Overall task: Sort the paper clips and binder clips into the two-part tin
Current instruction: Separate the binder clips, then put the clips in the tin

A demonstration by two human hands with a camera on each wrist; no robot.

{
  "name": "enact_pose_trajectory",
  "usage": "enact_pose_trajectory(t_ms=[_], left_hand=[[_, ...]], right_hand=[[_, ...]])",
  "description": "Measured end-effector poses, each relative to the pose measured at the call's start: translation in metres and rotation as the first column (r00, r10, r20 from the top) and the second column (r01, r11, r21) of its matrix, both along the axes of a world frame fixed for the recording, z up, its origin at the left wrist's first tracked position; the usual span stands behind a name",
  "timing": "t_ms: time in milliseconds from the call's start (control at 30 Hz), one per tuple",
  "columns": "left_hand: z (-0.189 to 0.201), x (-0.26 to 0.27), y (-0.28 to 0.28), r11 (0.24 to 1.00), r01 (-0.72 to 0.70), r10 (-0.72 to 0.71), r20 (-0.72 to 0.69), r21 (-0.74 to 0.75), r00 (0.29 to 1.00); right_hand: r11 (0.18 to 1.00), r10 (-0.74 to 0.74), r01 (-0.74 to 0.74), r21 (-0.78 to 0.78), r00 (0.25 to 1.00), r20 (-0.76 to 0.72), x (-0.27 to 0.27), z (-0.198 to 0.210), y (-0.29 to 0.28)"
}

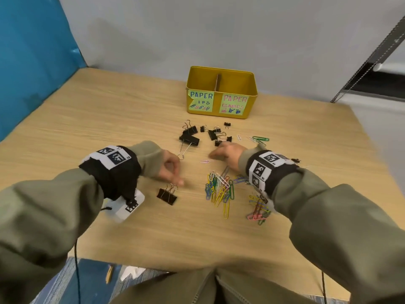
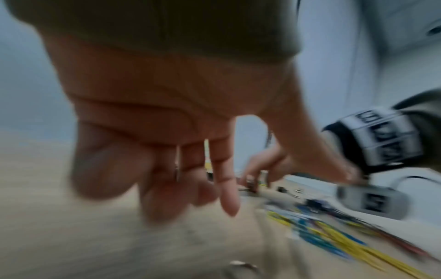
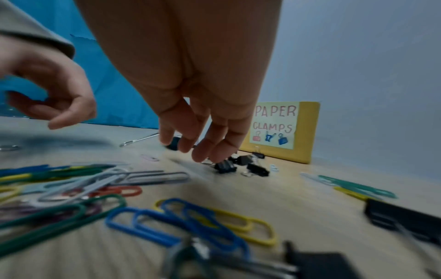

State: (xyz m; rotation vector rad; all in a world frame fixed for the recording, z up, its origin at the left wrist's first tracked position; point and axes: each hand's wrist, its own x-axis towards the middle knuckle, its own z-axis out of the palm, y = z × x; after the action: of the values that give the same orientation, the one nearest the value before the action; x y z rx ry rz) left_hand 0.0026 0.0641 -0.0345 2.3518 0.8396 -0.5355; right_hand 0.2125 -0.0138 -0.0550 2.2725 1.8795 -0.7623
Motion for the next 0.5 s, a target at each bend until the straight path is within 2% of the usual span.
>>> enact_pose_trajectory(t_ms=[33, 67, 133, 167, 233, 333, 400, 433, 500], left_hand=[[-0.004, 0.004, -0.003, 0.998, -0.002, -0.003, -0.072, -0.060, 0.997], [-0.007, 0.007, -0.006, 0.997, 0.060, -0.069, -0.179, -0.058, 0.981], [-0.013, 0.016, -0.012, 0.966, 0.247, -0.199, -0.391, 0.076, 0.898], [-0.012, 0.020, -0.013, 0.936, 0.315, -0.227, -0.416, 0.157, 0.881], [-0.002, 0.030, -0.011, 0.916, 0.317, -0.221, -0.351, 0.245, 0.910], [0.009, 0.046, 0.000, 0.931, 0.188, -0.111, -0.249, 0.313, 0.962], [0.014, 0.056, 0.002, 0.924, 0.102, -0.045, -0.160, 0.368, 0.986], [0.014, 0.062, -0.001, 0.927, 0.068, -0.036, -0.094, 0.369, 0.995], [0.013, 0.070, -0.011, 0.946, 0.030, -0.045, 0.039, 0.323, 0.998]], right_hand=[[1.000, 0.019, -0.019, -0.007, 1.000, 0.016, -0.005, -0.003, 0.001], [0.998, 0.060, -0.059, -0.021, 0.997, 0.040, -0.013, -0.003, 0.001], [0.988, 0.143, -0.138, -0.072, 0.988, 0.063, -0.027, -0.001, 0.002], [0.986, 0.141, -0.137, -0.100, 0.989, 0.034, -0.031, 0.000, 0.002], [0.988, 0.088, -0.094, -0.120, 0.995, -0.051, -0.030, 0.006, -0.002], [0.997, -0.065, 0.062, -0.037, 0.992, -0.107, -0.010, 0.023, -0.016], [0.976, -0.215, 0.216, 0.011, 0.976, -0.047, 0.012, 0.030, -0.025], [0.962, -0.272, 0.272, 0.004, 0.962, 0.029, 0.025, 0.030, -0.028], [0.945, -0.315, 0.323, -0.048, 0.940, 0.135, 0.045, 0.026, -0.032]])
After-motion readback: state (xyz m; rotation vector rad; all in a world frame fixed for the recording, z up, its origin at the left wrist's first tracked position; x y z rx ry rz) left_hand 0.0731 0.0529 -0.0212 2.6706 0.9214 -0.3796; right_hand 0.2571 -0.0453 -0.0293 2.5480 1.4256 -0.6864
